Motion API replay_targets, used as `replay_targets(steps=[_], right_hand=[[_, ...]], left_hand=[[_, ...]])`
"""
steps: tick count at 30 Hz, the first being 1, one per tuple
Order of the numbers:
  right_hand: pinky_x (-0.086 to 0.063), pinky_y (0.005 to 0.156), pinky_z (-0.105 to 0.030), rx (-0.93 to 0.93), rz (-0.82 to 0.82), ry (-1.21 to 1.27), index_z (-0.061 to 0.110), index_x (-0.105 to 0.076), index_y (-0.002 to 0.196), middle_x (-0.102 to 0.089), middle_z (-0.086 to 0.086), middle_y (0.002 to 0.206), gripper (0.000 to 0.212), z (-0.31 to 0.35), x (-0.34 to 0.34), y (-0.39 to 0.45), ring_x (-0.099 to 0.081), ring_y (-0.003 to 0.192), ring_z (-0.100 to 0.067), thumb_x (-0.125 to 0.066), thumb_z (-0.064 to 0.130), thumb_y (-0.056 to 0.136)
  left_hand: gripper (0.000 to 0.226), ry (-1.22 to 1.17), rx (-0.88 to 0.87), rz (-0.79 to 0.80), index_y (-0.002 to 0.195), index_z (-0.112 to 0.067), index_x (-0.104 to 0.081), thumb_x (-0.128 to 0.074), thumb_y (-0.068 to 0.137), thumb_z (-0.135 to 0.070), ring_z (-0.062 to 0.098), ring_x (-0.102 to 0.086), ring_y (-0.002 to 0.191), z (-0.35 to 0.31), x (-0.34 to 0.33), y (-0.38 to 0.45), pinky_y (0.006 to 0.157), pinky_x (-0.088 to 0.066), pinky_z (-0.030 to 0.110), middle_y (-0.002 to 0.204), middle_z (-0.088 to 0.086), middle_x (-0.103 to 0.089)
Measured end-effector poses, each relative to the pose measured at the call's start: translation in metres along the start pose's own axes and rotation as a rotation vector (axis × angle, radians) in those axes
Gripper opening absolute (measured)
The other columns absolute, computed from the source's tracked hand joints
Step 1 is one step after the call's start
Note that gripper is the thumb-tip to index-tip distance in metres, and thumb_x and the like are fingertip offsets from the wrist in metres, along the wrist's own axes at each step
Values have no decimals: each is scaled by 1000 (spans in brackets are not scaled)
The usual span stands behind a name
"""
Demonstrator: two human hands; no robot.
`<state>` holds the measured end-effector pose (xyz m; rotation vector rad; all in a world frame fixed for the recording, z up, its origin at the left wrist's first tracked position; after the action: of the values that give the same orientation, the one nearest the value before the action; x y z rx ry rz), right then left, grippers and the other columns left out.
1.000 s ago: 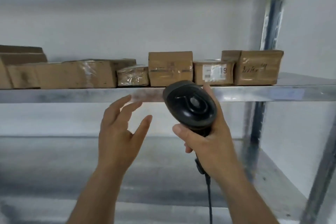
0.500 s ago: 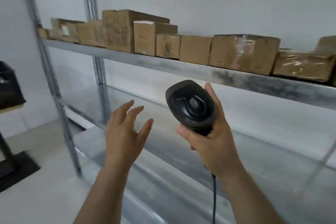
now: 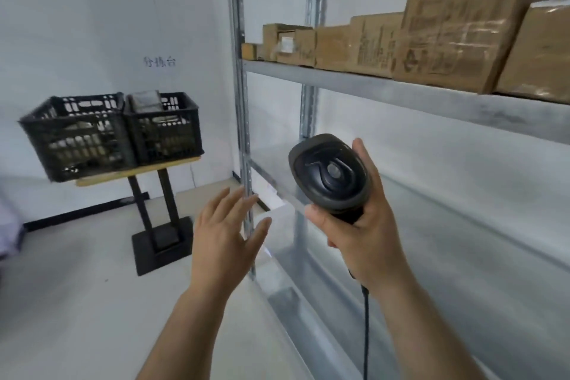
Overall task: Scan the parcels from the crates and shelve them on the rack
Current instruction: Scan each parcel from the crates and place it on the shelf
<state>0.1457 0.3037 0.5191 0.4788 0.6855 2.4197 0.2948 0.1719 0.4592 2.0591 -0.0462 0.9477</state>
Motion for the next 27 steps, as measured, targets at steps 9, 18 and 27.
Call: replay_targets(steps=[9,18,27], right_hand=[[-50,89,-19,35,179,131,59,-21,136,-58,40,118,92,-51,-96,84,-58,110,8,-81,22,77],[-51,89,-42,27,302,263,68,-22,139,-61,22,125,95,-110,-178,187,-57,99,-5,-77,50,63],[-51,94,-56,39,407,351,49,-19,150,-59,29,122,100,-145,-265,269,-58,103,-9,-76,47,68]], left_hand=[[55,185,105,-55,118,-17,-67,-43,85,-54,27,-54,123,108,1,44,97,-43,48,126,3,-64],[54,383,169,-72,118,-19,-67,-42,85,-54,28,-53,125,183,-17,114,101,-41,43,131,4,-61],[52,541,259,-77,118,-20,-67,-43,85,-54,26,-54,123,256,-11,171,100,-41,44,132,3,-61]])
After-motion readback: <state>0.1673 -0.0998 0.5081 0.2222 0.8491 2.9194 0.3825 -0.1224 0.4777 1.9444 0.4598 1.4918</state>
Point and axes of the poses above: each hand's wrist, its own y-axis towards the middle knuckle, its own x-axis out of the back of the hand, z = x × y, the point moved 1 cm from there along y, towards the middle knuckle
